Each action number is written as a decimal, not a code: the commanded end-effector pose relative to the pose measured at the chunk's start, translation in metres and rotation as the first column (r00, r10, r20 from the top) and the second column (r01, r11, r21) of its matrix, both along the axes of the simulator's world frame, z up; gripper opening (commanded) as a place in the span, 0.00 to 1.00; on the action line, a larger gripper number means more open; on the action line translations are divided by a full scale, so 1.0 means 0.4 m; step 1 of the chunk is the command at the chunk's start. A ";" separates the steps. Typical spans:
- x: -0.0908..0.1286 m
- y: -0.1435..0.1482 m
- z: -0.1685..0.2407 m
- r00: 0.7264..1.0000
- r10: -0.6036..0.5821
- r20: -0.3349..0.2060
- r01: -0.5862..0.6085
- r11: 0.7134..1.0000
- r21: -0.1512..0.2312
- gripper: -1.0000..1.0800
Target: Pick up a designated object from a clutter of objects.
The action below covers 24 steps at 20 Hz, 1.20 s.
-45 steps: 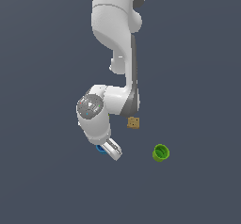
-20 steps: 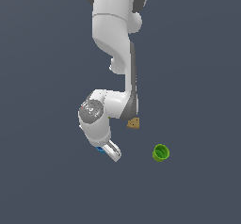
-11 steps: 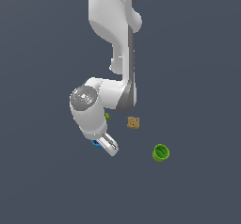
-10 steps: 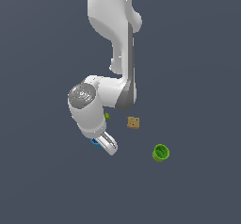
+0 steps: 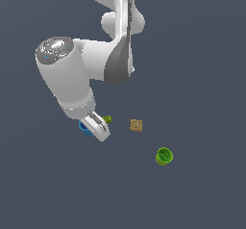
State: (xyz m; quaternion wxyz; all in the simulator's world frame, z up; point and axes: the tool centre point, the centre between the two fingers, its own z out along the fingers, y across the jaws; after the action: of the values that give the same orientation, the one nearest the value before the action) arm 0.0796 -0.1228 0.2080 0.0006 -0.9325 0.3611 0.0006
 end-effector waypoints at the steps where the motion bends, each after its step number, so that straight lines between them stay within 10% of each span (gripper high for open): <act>1: -0.013 -0.020 0.077 1.000 0.000 0.001 0.000 1.000 0.000 0.00; 24: -0.076 -0.154 0.585 1.000 0.001 0.001 -0.001 1.000 -0.002 0.00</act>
State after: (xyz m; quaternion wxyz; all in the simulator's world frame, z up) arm 0.0495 -0.1829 0.4355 0.0000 -0.9325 0.3610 -0.0001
